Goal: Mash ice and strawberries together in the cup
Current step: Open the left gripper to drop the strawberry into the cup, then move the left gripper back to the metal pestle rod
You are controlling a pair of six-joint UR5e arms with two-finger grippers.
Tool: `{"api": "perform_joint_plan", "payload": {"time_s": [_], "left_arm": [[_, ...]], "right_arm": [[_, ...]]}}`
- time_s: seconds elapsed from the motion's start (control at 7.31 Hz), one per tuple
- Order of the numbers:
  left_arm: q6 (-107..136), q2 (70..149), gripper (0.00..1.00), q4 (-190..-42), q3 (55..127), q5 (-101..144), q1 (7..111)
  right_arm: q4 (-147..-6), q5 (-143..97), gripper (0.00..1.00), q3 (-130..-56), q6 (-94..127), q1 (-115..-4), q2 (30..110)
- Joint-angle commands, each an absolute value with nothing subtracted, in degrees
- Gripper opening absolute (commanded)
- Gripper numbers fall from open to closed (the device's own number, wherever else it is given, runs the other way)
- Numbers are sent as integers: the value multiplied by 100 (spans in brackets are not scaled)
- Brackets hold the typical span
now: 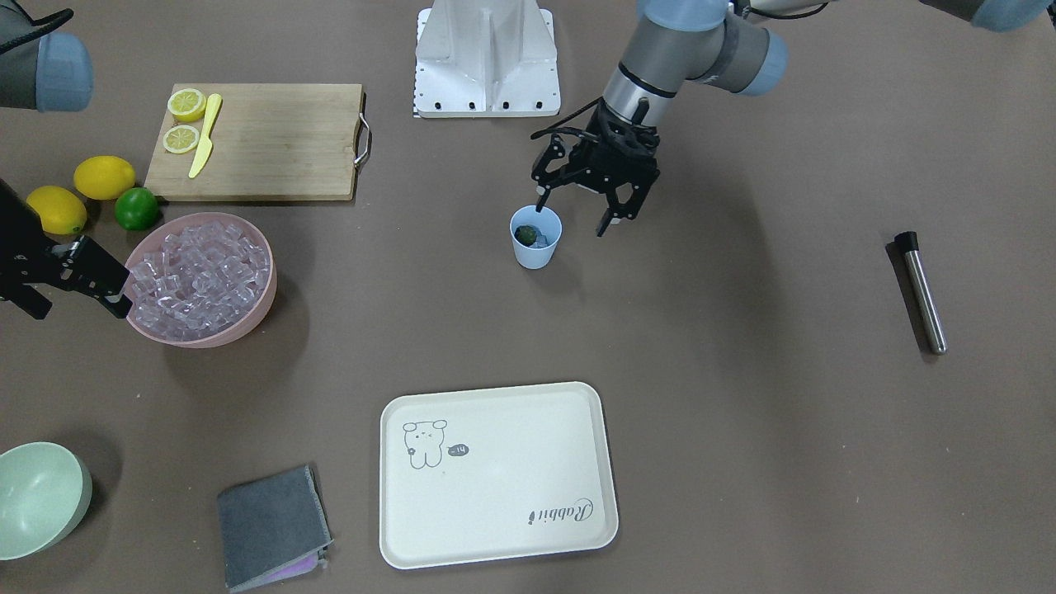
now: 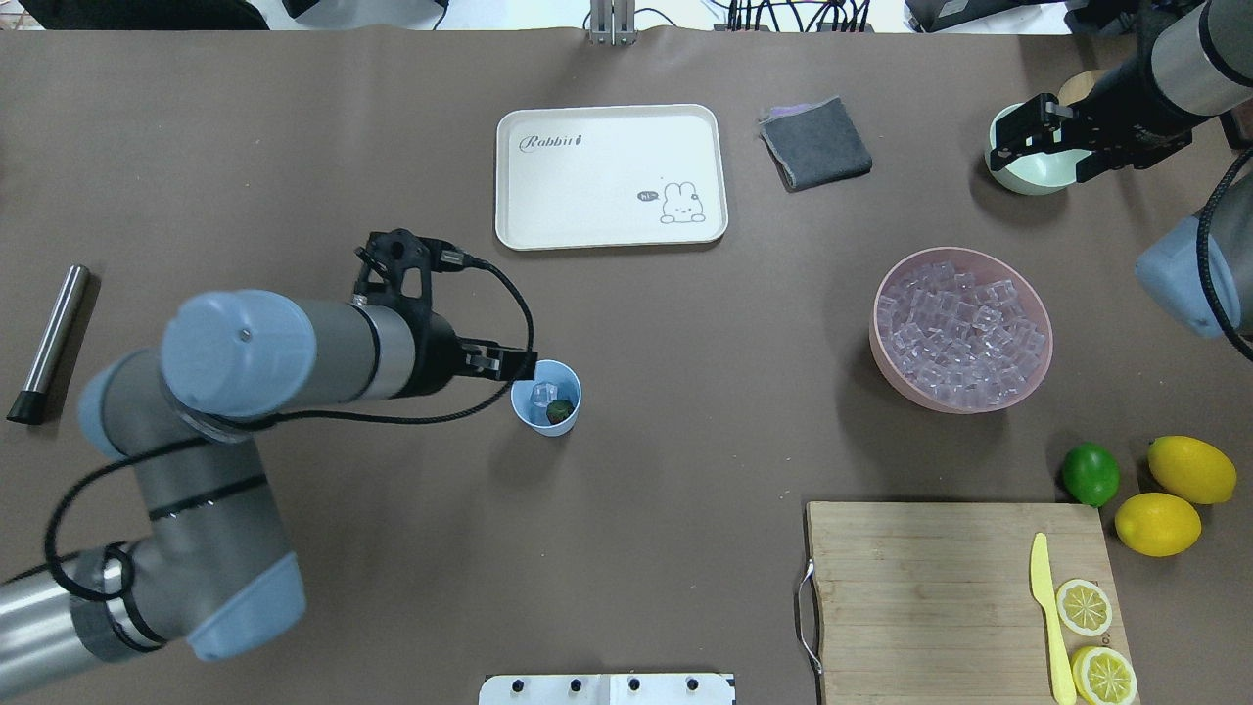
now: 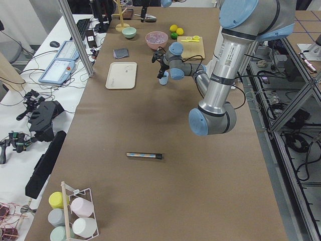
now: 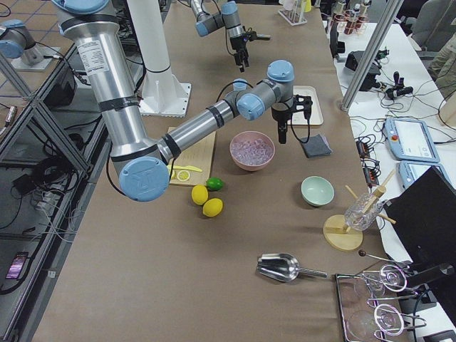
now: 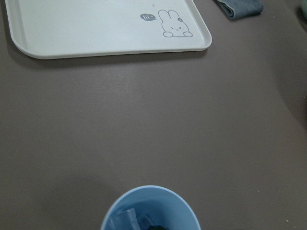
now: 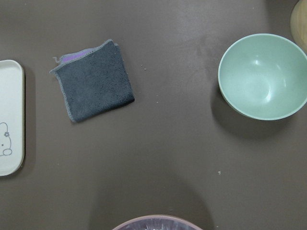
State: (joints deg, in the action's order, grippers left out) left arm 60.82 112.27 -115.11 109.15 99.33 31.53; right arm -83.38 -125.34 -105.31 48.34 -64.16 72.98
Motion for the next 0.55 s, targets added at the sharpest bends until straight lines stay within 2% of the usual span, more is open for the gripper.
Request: {"api": "perform_joint_plan", "payload": {"time_s": [0.0, 0.27, 0.41], "left_arm": [[5050, 10663, 97, -10297, 11329, 11288, 4756], [3586, 10103, 97, -9548, 11381, 11786, 5971], [2829, 9681, 97, -9475, 11295, 11786, 6246]], "right_arm": [[-8341, -12577, 100, -10529, 4825, -6407, 7304], [-8323, -12586, 100, -10529, 4808, -6381, 7269], [-8288, -12525, 100, -10529, 4808, -6346, 7269]]}}
